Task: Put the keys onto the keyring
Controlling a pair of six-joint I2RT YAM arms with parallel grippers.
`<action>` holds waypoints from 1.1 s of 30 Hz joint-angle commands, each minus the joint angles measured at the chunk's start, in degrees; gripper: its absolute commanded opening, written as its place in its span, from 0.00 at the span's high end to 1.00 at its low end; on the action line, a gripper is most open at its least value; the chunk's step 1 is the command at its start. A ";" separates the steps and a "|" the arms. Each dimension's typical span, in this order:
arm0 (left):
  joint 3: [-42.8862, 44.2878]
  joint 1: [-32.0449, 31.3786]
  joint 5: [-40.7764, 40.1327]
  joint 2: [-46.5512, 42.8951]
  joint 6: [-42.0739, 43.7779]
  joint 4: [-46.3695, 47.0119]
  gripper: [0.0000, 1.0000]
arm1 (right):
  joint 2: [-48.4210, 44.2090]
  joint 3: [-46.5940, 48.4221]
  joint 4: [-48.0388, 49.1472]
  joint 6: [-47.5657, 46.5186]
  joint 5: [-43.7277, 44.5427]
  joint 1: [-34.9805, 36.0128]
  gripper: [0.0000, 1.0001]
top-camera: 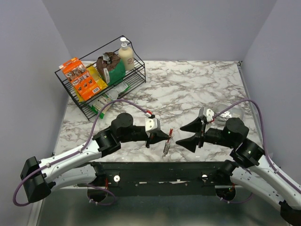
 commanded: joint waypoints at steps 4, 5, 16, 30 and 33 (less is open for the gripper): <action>0.75 0.06 6.55 -0.60 -1.99 5.72 1.00 | -2.82 -2.23 7.97 -3.29 -11.85 0.15 0.27; 0.92 0.06 6.82 -0.34 -2.08 5.37 1.00 | -4.31 -2.66 8.24 -3.38 -12.11 0.15 0.30; 3.82 0.06 8.67 0.89 -1.20 0.88 1.00 | -6.88 -4.16 11.14 -3.39 -15.20 0.07 0.40; 4.61 -0.11 -13.29 -1.66 0.73 -6.05 1.00 | 4.89 5.24 3.67 26.74 10.74 0.07 0.61; 4.88 -0.29 -16.98 -1.92 2.12 -6.68 1.00 | 7.61 7.17 2.71 30.79 9.78 0.07 0.65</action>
